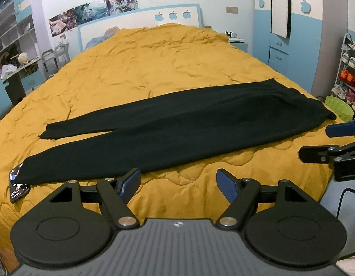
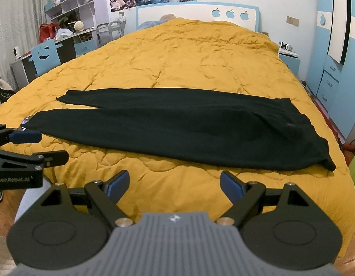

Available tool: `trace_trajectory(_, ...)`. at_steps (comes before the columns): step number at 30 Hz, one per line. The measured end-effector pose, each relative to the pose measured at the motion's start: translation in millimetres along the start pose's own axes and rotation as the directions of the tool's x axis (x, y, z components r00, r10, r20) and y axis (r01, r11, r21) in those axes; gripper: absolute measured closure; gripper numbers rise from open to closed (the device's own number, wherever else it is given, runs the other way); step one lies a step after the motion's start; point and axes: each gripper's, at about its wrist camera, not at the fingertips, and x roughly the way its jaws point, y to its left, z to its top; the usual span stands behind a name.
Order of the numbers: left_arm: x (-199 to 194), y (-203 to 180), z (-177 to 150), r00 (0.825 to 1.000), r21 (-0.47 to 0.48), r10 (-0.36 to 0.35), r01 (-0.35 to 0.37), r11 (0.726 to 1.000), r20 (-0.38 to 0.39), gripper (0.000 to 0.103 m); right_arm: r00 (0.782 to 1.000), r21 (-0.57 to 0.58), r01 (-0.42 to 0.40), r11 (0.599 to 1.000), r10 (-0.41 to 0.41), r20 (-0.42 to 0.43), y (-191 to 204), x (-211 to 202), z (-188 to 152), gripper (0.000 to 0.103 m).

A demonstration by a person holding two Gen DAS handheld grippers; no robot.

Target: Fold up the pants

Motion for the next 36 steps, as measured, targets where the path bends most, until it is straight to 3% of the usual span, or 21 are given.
trace_trajectory(5, 15.9, 10.3, 3.0, 0.999, 0.035, 0.031, -0.031, 0.999, 0.008, 0.025, 0.999, 0.002, -0.028, 1.000, 0.028, 0.034, -18.9, 12.0, -1.6, 0.021)
trace_trajectory(10, 38.1, 28.5, 6.7, 0.999, 0.117, 0.049, -0.051, 0.992, 0.015, 0.028, 0.999, -0.038, 0.027, 0.999, -0.026, 0.045, -41.9, 30.6, -0.3, 0.021)
trace_trajectory(13, 55.9, 36.0, 5.3, 0.996, 0.215, 0.086, -0.089, 0.973, 0.019, 0.033, 0.997, -0.060, 0.058, 0.997, -0.055, 0.048, -60.7, 43.8, 0.3, 0.022)
trace_trajectory(19, 94.3, 55.9, -11.0, 0.989, 0.437, 0.144, -0.122, 0.891, -0.017, 0.035, 0.990, -0.069, 0.137, 0.988, -0.134, 0.047, -106.6, 64.9, 3.8, 0.024)
trace_trajectory(22, 113.4, 67.4, -20.5, 0.980, 0.536, 0.189, -0.128, 0.835, -0.060, 0.039, 0.985, -0.104, 0.174, 0.979, -0.171, 0.039, -124.9, 74.1, 4.0, 0.024)
trace_trajectory(25, 126.0, 82.4, -26.4, 0.968, 0.606, 0.230, -0.125, 0.785, -0.099, 0.043, 0.981, -0.159, 0.190, 0.969, -0.191, 0.004, -137.9, 84.1, 5.1, 0.024)
trace_trajectory(31, 135.0, 112.0, -30.7, 0.947, 0.682, 0.285, -0.112, 0.722, -0.147, 0.042, 0.957, -0.241, 0.280, 0.929, -0.290, -0.008, -157.2, 93.2, 7.3, 0.025)
trace_trajectory(36, 144.1, 131.0, -31.4, 0.927, 0.764, 0.340, -0.105, 0.636, -0.155, 0.042, 0.957, -0.248, 0.260, 0.933, -0.283, -0.060, -172.8, 100.3, 12.6, 0.041)
